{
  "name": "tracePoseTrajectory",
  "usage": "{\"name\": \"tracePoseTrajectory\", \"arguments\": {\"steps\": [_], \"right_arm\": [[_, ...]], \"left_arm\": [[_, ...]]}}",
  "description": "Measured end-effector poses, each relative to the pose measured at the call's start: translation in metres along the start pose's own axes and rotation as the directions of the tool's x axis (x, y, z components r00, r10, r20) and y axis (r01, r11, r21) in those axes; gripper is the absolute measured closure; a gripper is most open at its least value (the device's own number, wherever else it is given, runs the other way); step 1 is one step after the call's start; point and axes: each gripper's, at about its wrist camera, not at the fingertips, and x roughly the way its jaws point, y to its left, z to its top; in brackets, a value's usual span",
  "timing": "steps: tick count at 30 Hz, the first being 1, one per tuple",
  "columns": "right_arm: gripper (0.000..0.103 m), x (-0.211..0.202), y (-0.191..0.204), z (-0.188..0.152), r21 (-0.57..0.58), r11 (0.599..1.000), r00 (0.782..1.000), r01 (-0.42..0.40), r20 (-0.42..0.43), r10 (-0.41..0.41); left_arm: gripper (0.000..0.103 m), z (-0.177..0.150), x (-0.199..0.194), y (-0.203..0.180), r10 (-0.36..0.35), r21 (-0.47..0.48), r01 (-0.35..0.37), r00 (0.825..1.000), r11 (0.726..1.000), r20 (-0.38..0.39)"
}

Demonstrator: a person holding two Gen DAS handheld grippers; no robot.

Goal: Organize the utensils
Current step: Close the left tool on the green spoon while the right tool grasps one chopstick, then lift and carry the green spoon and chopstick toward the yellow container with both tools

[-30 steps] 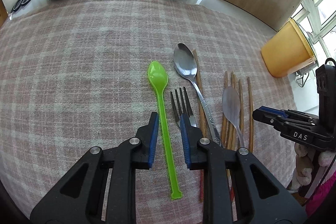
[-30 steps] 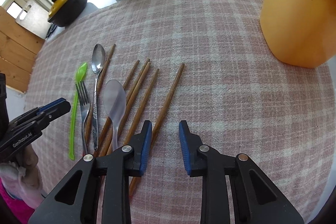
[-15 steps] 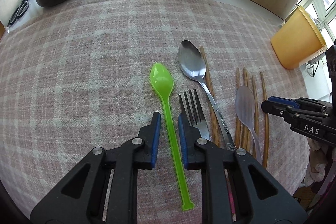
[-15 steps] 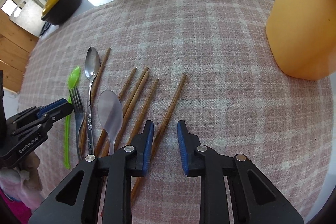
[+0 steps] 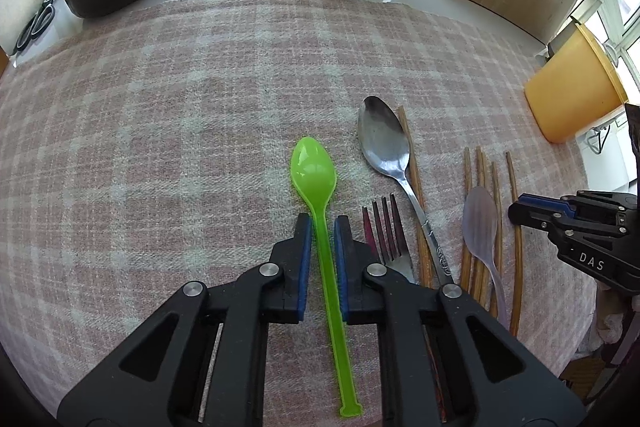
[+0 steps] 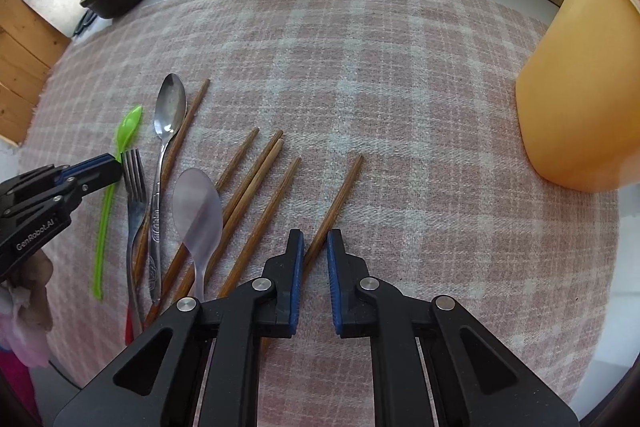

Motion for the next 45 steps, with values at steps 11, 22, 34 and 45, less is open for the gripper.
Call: {"name": "tracePoseTrajectory", "arguments": {"steps": [11,22,34,45], "right_arm": [[0.097,-0.004,-0.002,-0.003,-0.002,0.998,0.998,-0.060,0.016,0.060],[0.099,-0.025,-0.006,-0.013,0.006,0.993,0.990,-0.121,0.069,0.121],[0.099,-0.058,-0.003,-0.026,-0.028,0.987,0.973,-0.159,0.163,0.161],[0.099,-0.100,0.000,-0.040,-0.063,0.984,0.949,-0.168,0.260,0.179]], "left_arm": [[0.099,0.003,-0.003,0.009,-0.001,-0.016,0.002,0.998,1.000,0.056],[0.101,-0.012,-0.039,0.015,-0.030,-0.069,0.040,0.991,0.997,0.133],[0.102,-0.027,-0.069,0.007,-0.038,-0.066,0.052,0.981,0.996,0.191],[0.102,-0.035,-0.113,-0.026,-0.093,0.006,0.095,0.955,0.995,0.281]]}}
